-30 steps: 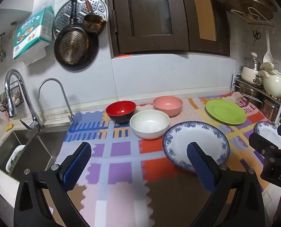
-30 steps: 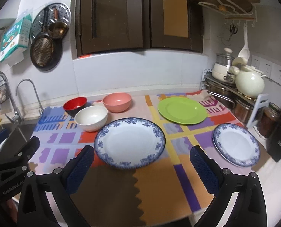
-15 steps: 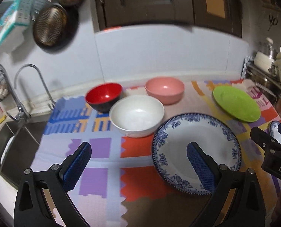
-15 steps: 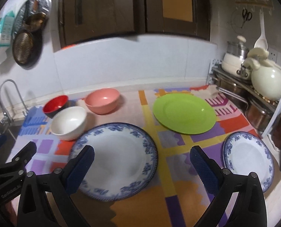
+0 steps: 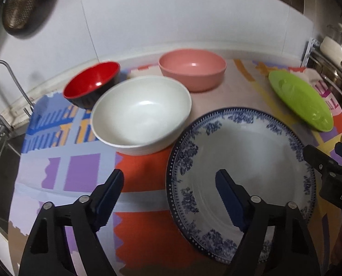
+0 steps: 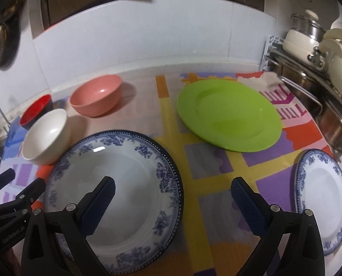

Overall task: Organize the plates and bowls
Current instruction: 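Move both grippers down to the rim of the large blue-and-white plate, then close the left gripper on the plate rim while the right gripper also closes on it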

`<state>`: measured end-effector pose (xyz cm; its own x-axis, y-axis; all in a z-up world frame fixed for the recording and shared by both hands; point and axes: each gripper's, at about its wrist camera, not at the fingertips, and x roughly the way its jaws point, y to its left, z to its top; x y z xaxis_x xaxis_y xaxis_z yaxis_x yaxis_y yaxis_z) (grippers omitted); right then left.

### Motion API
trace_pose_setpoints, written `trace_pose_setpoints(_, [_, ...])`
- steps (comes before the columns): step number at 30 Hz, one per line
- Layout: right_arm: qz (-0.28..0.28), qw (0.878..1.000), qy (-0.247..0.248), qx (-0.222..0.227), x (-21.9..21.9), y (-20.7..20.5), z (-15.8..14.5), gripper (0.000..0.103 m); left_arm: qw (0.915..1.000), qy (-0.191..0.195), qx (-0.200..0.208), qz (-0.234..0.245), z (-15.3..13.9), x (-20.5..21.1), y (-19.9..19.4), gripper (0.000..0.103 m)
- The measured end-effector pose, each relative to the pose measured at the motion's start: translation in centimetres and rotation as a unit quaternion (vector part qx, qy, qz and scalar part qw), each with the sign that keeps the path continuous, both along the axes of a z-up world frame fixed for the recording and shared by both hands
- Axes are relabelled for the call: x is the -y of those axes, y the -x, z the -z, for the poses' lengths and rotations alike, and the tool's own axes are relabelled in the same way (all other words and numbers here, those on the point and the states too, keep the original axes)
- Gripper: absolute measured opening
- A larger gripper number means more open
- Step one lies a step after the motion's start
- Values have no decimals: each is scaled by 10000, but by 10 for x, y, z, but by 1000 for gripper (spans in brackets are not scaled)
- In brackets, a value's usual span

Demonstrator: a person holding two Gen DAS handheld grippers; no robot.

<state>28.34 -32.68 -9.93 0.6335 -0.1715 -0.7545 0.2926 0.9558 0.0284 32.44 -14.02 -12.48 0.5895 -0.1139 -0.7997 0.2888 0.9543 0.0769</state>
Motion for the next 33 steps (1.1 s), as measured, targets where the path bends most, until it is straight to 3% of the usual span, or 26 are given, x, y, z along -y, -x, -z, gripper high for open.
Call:
trace_pose_setpoints(11, [-34, 9987, -238, -441, 9, -21, 28, 81, 9994, -63, -302, 137, 17, 10, -12, 67])
trace_pose_setpoints(17, [-48, 9981, -293, -543, 13, -27, 34, 71, 9991, -52, -388, 148, 21, 14, -17, 60])
trace_pose_setpoints(25, [-118, 9969, -397, -668, 13, -32, 41, 57, 9985, 39, -510, 179, 25, 15, -21, 43])
trace_pose_setpoints(33, [-266, 9968, -357, -666, 8, -33, 41, 38, 9985, 7, -539, 136, 24, 16, -21, 37])
